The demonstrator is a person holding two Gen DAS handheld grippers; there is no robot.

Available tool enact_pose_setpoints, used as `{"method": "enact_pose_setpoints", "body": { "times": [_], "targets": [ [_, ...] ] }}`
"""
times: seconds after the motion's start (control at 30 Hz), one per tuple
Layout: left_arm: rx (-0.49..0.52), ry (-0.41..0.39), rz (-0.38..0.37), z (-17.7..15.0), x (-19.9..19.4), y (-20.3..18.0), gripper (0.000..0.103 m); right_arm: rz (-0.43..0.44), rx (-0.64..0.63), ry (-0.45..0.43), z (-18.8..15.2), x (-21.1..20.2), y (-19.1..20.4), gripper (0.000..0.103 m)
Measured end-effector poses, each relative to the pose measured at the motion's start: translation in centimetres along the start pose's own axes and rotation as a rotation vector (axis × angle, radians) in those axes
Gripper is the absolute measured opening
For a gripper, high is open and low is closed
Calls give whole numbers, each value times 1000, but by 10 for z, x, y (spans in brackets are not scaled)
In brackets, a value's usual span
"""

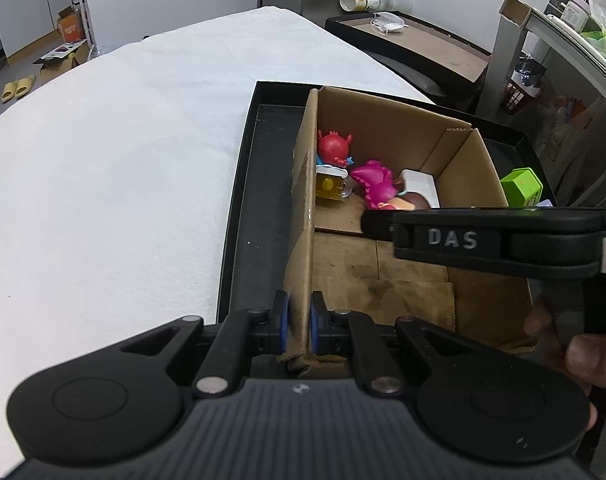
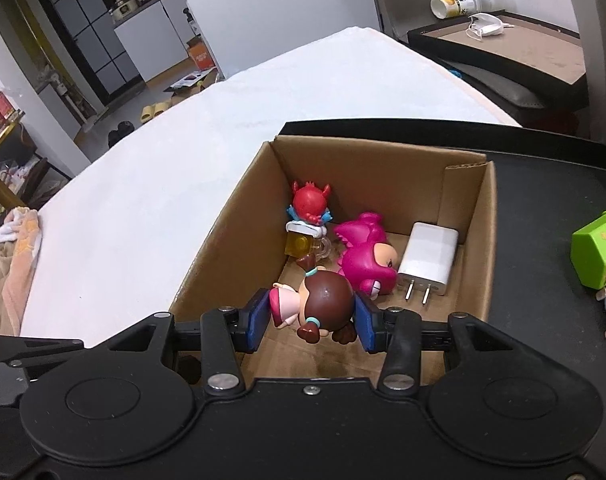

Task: Organize rigid objects
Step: 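Carry the doll figure into the box and release it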

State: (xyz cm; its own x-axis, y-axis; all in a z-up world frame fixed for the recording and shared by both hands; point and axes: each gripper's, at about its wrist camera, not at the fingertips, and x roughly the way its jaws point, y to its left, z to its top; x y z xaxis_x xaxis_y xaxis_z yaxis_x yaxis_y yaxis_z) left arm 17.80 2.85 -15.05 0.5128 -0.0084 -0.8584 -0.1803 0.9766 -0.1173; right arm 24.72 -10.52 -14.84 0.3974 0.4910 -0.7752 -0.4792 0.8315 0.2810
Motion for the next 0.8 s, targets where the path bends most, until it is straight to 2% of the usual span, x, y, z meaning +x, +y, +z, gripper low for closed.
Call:
{"method": "enact_pose_setpoints", "body": {
  "times": [0.17, 0.43, 0.6, 0.8],
  "targets": [
    [3, 5, -6, 1, 3, 1, 10, 15, 12, -18, 2, 6, 1, 45],
    [6, 13, 6, 2, 5, -2, 10, 48, 15, -45, 8, -10, 0, 47],
    [13, 19, 23, 3, 5, -6, 10, 28, 3, -42, 10, -20, 1, 48],
    [27, 30, 45, 3, 5, -9, 10, 6, -2, -82, 15, -39, -4, 53]
  ]
}}
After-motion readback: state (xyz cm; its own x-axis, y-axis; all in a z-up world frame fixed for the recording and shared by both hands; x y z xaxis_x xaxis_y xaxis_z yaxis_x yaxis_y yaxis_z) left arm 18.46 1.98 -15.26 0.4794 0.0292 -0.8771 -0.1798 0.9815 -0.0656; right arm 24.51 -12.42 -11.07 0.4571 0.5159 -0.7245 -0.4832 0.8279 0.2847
